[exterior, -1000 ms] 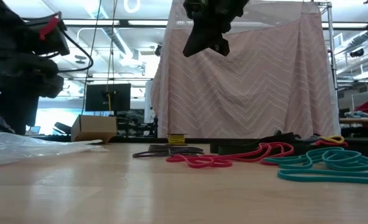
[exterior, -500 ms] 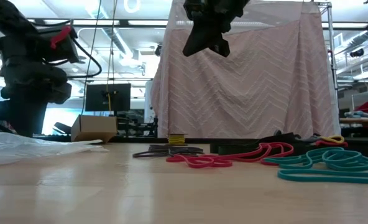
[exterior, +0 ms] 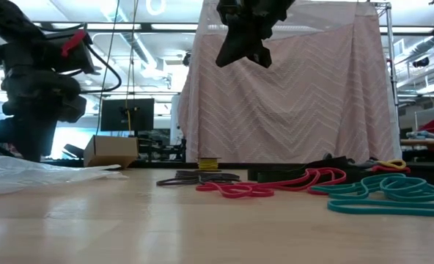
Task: Sort rubber bands
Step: Put the black rubber band into the transparent zip bag
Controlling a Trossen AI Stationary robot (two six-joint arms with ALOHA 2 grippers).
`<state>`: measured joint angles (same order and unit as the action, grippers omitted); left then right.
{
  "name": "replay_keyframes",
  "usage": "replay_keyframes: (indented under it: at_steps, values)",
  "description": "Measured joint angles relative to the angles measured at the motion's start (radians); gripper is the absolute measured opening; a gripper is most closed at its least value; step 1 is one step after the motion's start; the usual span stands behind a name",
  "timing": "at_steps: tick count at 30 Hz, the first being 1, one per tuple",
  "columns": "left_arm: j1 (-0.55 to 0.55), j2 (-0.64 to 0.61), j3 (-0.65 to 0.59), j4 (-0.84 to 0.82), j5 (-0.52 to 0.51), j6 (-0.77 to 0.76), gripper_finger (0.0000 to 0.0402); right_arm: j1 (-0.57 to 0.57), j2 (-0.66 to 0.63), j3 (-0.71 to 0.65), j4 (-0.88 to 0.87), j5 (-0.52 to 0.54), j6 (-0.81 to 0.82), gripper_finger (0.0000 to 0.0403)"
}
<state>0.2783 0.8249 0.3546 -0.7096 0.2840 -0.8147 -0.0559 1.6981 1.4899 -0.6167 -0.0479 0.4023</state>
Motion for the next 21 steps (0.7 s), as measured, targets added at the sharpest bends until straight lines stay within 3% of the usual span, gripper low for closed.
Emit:
replay_keyframes:
  at_steps: [13, 21]
  values:
    - [0.0, 0.0, 0.0, -0.008, 0.005, -0.07, 0.0181, -0.007, 0.0, 0.0, 0.0, 0.011, 0.0, 0.0]
    - [-0.012, 0.0, 0.0, -0.048, 0.042, -0.079, 0.0159, -0.008, 0.0, 0.0, 0.0, 0.013, -0.011, 0.0]
